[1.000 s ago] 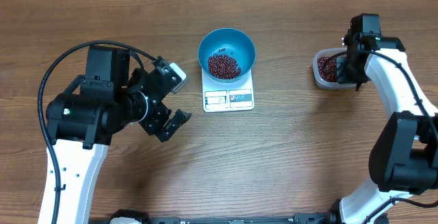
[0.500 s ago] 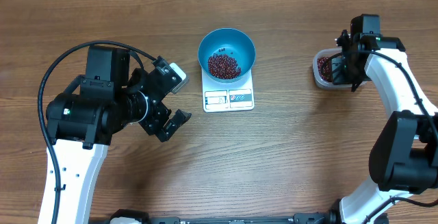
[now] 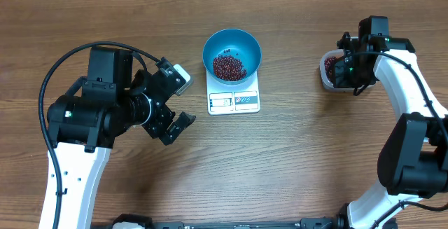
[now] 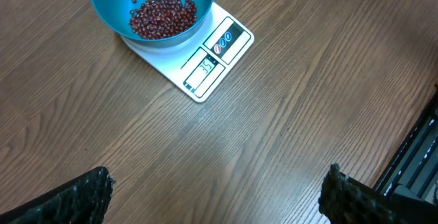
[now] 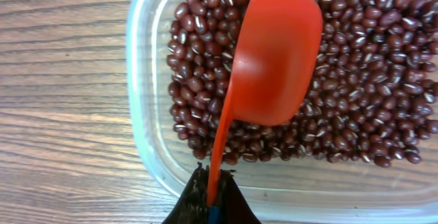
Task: Scoop item into bowl and weigh 150g on scale
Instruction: 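Scoop more beans from the tub with the right gripper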
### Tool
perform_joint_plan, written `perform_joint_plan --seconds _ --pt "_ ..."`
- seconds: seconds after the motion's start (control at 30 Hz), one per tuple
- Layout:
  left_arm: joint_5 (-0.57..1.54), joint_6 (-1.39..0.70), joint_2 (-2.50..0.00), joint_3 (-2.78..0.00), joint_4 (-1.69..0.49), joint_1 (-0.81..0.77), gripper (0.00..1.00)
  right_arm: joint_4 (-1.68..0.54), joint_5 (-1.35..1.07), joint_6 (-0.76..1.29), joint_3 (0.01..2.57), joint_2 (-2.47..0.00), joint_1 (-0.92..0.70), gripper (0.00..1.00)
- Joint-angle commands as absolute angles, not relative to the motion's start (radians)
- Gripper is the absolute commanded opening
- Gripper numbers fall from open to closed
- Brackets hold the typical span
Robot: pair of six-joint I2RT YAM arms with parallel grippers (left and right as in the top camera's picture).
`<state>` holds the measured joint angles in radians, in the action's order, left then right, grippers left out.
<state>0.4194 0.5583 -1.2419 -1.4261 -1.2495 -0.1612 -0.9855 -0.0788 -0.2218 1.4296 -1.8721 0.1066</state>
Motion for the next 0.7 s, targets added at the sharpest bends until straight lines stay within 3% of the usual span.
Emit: perform_joint_plan --seconds 0.0,0.67 --pt "0.434 0.58 -1.242 -1.44 -1.25 -0.157 1.0 -0.997 -0.212 -0.237 1.427 -1.876 0.108 0.04" --pt "0.434 0.58 -1.242 -1.44 -1.25 -0.157 1.0 -1.007 -0.567 -0.234 1.405 -1.876 0.286 0.04"
